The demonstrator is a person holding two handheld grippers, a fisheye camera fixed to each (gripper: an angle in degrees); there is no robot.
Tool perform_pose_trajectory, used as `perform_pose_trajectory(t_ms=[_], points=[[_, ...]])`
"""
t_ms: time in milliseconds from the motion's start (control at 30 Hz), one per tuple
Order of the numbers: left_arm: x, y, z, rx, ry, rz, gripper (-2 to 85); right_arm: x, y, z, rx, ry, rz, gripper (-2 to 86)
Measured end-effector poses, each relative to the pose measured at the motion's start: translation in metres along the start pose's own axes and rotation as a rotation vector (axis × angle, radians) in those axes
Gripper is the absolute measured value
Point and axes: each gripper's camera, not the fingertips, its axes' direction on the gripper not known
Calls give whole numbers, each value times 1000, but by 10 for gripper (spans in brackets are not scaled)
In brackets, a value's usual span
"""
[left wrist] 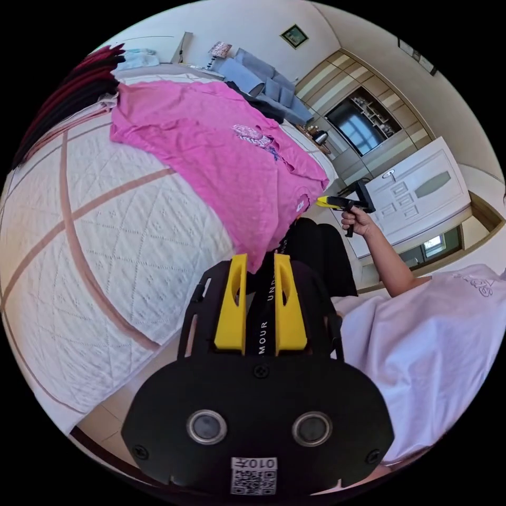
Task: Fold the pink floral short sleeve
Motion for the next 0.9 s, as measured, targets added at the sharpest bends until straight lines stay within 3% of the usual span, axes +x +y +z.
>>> perform_pose_trajectory(t_ms=[233,533,800,900], points=[[-19,3,26,-96,42,50,93,9,-41,1,-57,5,2,119],[-34,-4,36,-141,49,120,22,7,-59,-28,-116,-23,-45,38],[-65,-15,-32,-97,307,66,5,-47,-107,-104,-138,-212,-296,41],[-104,-39,-56,-34,374,-27,5,-56,-161,-118,-101,-210,-258,44]])
